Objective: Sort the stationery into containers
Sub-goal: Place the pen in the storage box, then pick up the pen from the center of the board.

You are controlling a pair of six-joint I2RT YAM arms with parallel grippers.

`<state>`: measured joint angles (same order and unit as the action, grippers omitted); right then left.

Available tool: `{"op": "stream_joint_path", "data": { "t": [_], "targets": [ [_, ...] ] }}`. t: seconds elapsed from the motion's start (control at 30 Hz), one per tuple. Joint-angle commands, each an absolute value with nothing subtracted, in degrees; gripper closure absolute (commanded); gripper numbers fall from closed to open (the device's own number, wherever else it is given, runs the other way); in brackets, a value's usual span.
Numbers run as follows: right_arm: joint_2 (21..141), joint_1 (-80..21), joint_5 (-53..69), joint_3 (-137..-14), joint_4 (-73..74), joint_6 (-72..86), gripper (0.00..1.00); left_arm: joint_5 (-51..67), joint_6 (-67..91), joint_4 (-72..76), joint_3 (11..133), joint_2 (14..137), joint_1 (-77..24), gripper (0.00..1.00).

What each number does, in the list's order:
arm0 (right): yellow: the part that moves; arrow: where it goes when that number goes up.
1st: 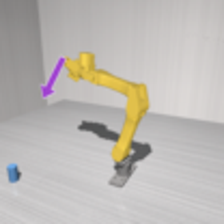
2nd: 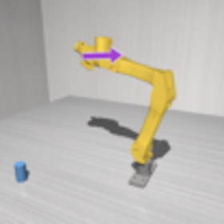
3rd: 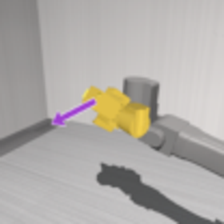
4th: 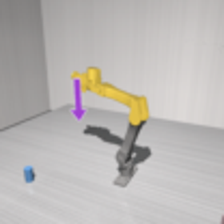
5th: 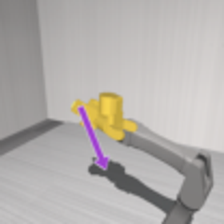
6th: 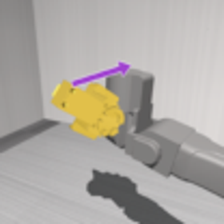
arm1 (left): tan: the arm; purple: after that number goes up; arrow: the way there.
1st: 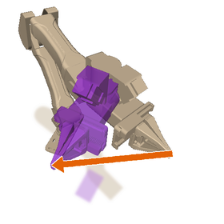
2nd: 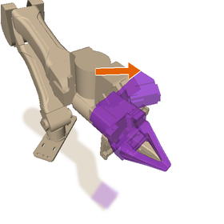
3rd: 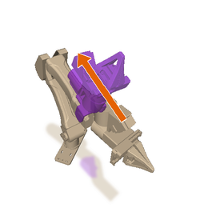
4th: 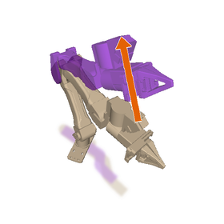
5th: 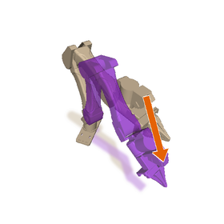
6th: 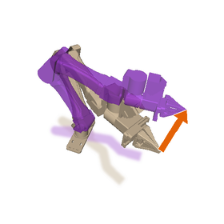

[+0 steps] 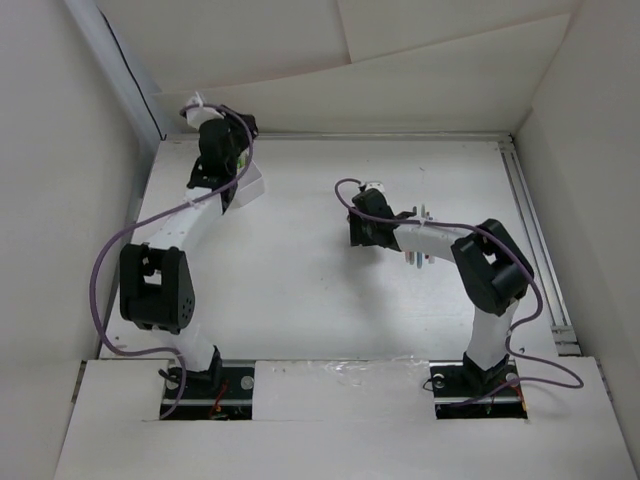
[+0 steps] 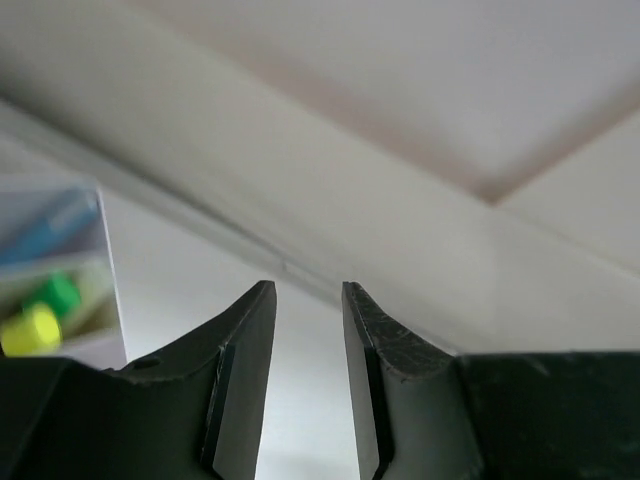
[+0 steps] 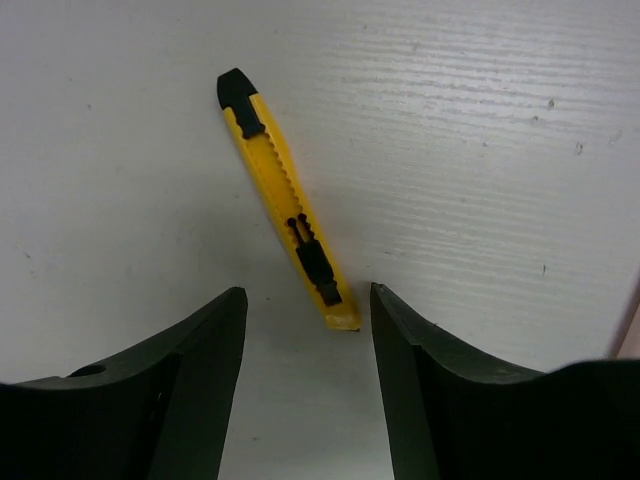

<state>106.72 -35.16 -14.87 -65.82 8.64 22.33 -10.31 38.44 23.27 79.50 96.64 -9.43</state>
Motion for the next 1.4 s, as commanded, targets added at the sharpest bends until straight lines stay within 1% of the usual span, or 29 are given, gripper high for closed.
{"op": "stream_joint_path", "data": {
  "t": [0.0,0.17,0.23,0.27,0.3,0.37,0.4,0.47,0.5,0.57,0.63,0.7,0.77,0.8,0.93,0.97,1.07,1.1,1.17,1.37],
  "targets": [
    [108.5,-35.0,-16.3,-68.3,10.3,22.6,0.42,-2.5,46.7,31.3,68.1,92.0,-11.1,0.71],
    [110.1,-34.5,-16.3,-68.9,9.7,22.6,0.42,-1.4,48.4,35.4,58.3,89.4,-17.0,0.72],
    [110.8,-33.4,-13.4,-68.9,9.1,22.6,0.46,-0.9,47.5,35.4,56.0,88.0,-18.7,0.72],
    [110.8,-33.4,-12.8,-68.9,9.1,22.6,0.51,-0.9,46.8,35.4,55.3,88.0,-20.3,0.72],
    [111.4,-33.4,-12.7,-68.9,9.1,22.6,0.61,-0.9,46.1,35.4,54.4,86.9,-20.9,0.72],
    [111.4,-33.4,-12.2,-68.9,9.1,22.6,0.71,-0.9,46.1,34.9,52.0,85.5,-21.4,0.72],
    [111.4,-33.4,-12.2,-68.9,9.1,22.6,0.87,-0.9,46.1,33.8,51.2,85.5,-21.4,0.71],
    [111.4,-33.4,-12.2,-68.4,9.1,22.6,0.98,-0.4,44.4,31.3,51.2,84.8,-21.4,0.68],
    [110.8,-33.4,-12.2,-67.9,9.1,22.6,1.0,-0.4,43.8,29.8,51.2,84.8,-21.4,0.68],
    [108.7,-33.4,-12.2,-66.5,7.5,22.6,1.0,2.1,43.1,28.7,51.2,84.8,-21.4,0.62],
    [106.2,-33.4,-12.2,-64.6,6.7,23.1,1.0,4.1,42.0,27.5,51.2,84.8,-21.4,0.59],
    [104.2,-33.4,-12.2,-63.3,6.0,23.1,1.0,8.5,42.0,26.9,51.2,86.0,-21.4,0.56],
    [100.8,-34.0,-11.5,-61.2,4.2,23.1,1.0,12.1,42.0,27.5,51.2,87.2,-21.4,0.56],
    [99.5,-34.0,-11.0,-60.4,3.6,23.1,1.0,16.2,42.0,28.0,51.2,88.0,-21.4,0.56],
    [94.1,-34.5,-7.3,-56.2,0.9,22.5,1.0,25.8,43.2,28.7,54.4,95.0,-21.4,0.55],
    [92.8,-34.5,-6.6,-55.6,0.4,22.5,1.0,26.7,43.2,29.3,55.0,96.0,-22.0,0.52],
    [90.8,-35.2,-6.0,-54.0,-0.9,21.9,1.0,26.7,42.5,28.6,57.5,98.5,-24.5,0.5],
    [90.3,-35.2,-5.2,-53.3,-0.9,21.4,1.0,26.2,41.9,26.3,58.7,99.2,-25.1,0.49],
    [89.5,-35.2,-3.4,-53.3,-1.5,21.4,1.0,26.2,40.2,24.2,61.9,100.5,-26.4,0.49],
    [88.9,-35.7,-0.1,-52.6,-2.7,20.8,1.0,25.6,40.2,25.7,62.7,102.7,-28.9,0.5]
  ]
}}
